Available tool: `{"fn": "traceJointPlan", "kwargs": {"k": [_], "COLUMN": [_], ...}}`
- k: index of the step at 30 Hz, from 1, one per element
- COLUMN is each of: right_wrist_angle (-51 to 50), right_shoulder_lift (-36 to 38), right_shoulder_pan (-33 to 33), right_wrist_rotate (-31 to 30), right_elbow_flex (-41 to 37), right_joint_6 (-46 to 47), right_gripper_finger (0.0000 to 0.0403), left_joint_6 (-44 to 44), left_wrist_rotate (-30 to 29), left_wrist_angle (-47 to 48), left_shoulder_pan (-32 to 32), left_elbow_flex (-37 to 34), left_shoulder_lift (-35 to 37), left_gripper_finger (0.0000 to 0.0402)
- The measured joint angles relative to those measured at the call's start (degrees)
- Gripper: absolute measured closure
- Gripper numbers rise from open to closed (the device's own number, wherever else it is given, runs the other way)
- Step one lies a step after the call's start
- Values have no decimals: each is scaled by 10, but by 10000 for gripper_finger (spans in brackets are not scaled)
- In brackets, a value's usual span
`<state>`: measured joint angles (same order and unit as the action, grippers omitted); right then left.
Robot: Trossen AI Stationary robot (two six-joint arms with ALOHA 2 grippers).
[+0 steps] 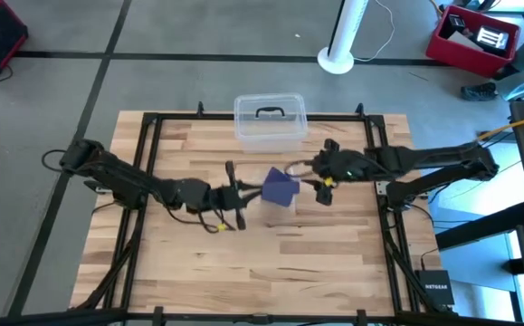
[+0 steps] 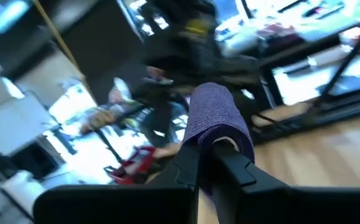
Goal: Roll bandage
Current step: Roll the violet bandage
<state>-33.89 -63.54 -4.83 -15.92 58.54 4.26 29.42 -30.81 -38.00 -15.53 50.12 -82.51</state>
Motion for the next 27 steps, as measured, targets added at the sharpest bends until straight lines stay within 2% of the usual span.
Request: {"fn": "traceJointPlan", "kwargs": {"k": [5, 10, 13, 20, 24, 27], "right_wrist_angle": [210, 345, 363, 398, 393, 405], "right_shoulder_lift": [81, 89, 82, 66, 67, 73], "right_shoulder_pan": [-24, -23, -23, -23, -23, -23], "right_wrist_rotate": [0, 11, -3, -10, -8, 33], "right_elbow_flex": [-145, -257, -271, -319, -329, -328], "right_joint_6": [8, 25, 14, -13, -19, -37], "right_gripper_finger": [162, 162, 162, 167, 192, 217], "left_joint_6": [8, -29, -60, -50, -51, -54], "left_wrist_rotate": [18, 104, 146, 147, 146, 146], "left_wrist_angle": [-4, 14, 46, 13, 19, 36], "left_shoulder_pan": [29, 45, 48, 48, 48, 48], "left_elbow_flex": [29, 54, 60, 60, 60, 60], "left_shoulder_lift": [17, 24, 24, 23, 24, 24], "left_gripper_finger": [389, 389, 389, 389, 389, 389]}}
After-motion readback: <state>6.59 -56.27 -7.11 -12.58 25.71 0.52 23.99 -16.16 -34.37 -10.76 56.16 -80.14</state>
